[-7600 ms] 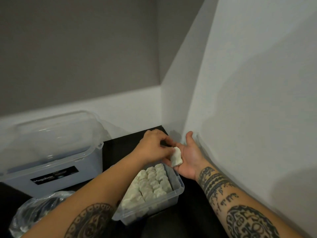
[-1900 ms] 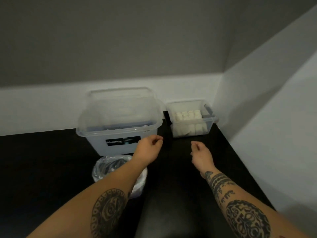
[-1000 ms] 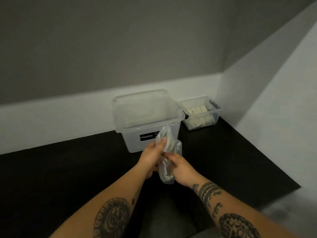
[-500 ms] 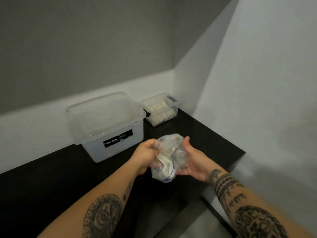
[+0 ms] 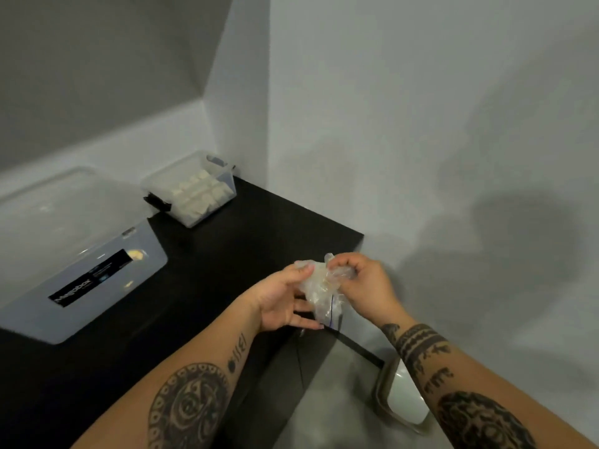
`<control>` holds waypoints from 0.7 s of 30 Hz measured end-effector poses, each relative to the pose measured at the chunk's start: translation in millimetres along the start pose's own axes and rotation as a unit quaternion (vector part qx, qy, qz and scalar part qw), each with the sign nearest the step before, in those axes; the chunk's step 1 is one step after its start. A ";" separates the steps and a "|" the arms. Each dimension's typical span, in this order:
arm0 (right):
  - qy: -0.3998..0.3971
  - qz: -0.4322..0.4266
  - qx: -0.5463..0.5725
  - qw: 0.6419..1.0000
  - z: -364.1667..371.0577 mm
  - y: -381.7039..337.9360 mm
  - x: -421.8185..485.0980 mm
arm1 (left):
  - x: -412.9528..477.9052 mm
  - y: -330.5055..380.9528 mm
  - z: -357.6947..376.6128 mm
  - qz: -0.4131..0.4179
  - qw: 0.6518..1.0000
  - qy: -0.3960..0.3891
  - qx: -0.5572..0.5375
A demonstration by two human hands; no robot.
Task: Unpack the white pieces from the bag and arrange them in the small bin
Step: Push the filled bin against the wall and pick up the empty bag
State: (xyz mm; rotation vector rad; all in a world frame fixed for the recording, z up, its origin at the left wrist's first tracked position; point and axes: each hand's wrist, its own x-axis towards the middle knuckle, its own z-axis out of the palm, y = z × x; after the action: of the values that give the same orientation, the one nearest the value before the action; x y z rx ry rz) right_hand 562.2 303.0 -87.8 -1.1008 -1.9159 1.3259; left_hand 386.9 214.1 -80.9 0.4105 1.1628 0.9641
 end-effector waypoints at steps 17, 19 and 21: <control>0.087 0.403 0.123 0.903 -91.1 293.0 -113.5 | 226.6 -253.3 127.3 -0.013 0.947 0.181 0.263; 0.158 0.452 0.120 0.870 -74.8 333.7 -122.2 | 247.2 -295.1 121.5 -0.025 0.945 0.202 0.254; 0.207 0.501 0.117 0.832 -57.8 374.8 -127.6 | 270.5 -334.0 113.8 -0.034 0.936 0.223 0.270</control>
State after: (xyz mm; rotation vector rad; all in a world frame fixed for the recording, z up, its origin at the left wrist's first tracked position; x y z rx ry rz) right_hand 789.9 286.3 -416.5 -2.1717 -0.7728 1.5518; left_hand 650.7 269.9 -434.4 0.6026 1.8570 0.6787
